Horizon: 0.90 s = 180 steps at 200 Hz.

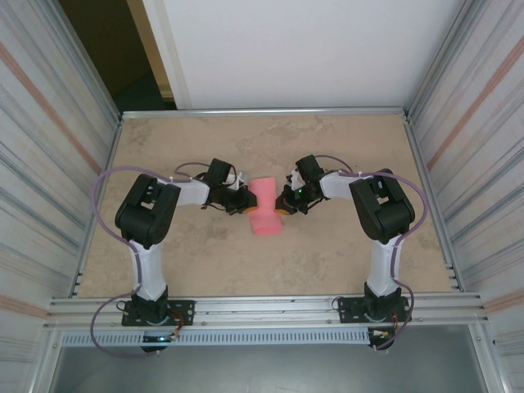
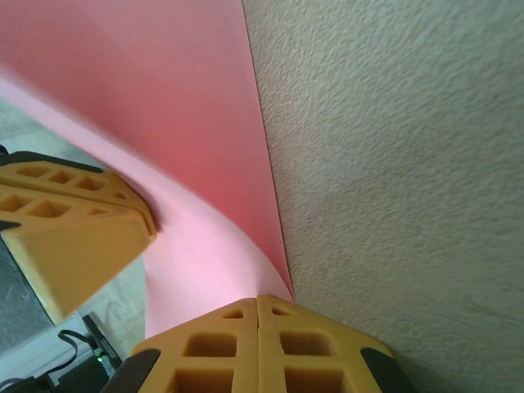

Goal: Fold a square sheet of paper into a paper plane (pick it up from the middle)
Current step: First fold the square sheet of paper in half at the center of the table.

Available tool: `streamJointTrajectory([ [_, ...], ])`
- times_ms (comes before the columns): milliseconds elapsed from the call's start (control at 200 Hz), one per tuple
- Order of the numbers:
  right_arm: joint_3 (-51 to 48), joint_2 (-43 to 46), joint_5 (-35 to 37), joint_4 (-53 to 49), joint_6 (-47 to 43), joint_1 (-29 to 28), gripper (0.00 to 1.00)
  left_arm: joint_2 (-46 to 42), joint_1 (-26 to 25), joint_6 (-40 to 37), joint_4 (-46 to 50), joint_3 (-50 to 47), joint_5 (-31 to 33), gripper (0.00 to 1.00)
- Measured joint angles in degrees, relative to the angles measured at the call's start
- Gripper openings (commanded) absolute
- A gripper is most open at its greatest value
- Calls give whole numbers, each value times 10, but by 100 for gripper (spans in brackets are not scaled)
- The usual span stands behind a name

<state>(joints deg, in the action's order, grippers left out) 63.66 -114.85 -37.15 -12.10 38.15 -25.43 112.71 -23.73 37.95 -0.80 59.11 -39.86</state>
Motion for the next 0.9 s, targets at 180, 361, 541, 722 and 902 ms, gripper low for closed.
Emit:
streamJointTrajectory([
  [180,6,-4,0,-9,-3,0,0,-29,59,-1,-12,-43,-8,14],
  [361,10,-6,0,-15,-6,0,0,-57,85,-2,-15,-57,-6,14],
  [541,11,-6,0,-17,-9,0,0,-71,14,13,-49,-42,-6,14],
  [722,12,-7,-1,-19,-10,0,0,-18,-46,33,-72,8,-6,14],
  [902,12,-7,-1,-19,-10,0,0,21,-31,43,-74,11,5,14],
])
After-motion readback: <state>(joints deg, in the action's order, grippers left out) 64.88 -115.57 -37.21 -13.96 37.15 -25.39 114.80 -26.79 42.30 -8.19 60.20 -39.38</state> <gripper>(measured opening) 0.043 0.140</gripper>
